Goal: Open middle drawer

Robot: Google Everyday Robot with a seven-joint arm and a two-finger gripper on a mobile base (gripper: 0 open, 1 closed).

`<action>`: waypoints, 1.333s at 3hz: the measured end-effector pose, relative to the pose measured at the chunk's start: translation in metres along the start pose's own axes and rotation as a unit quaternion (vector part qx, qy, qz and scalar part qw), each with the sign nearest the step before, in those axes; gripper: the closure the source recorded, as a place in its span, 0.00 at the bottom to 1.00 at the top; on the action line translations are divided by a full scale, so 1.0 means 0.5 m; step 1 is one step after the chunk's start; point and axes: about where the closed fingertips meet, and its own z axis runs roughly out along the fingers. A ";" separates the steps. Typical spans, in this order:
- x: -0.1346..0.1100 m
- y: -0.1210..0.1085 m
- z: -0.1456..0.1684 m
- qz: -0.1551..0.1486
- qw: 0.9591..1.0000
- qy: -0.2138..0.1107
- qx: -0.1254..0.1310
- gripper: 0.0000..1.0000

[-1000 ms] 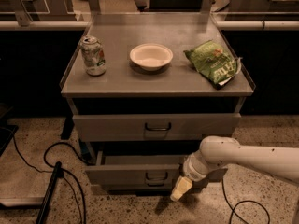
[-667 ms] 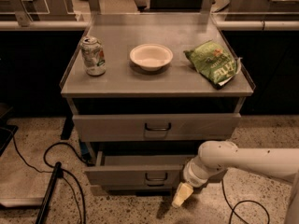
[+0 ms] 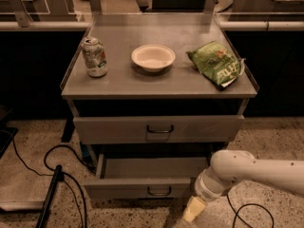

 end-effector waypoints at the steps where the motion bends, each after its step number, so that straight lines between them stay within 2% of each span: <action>1: 0.047 0.086 -0.078 0.034 0.999 0.004 0.003 0.00; 2: 0.049 0.085 -0.087 0.033 0.999 0.004 0.009 0.00; 3: 0.018 0.069 -0.076 0.017 1.000 -0.010 0.016 0.00; 4: -0.011 0.042 -0.034 -0.001 1.000 -0.010 0.015 0.00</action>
Offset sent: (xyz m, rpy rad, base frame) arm -0.0421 -0.0114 0.0309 -0.0076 0.0203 -0.0552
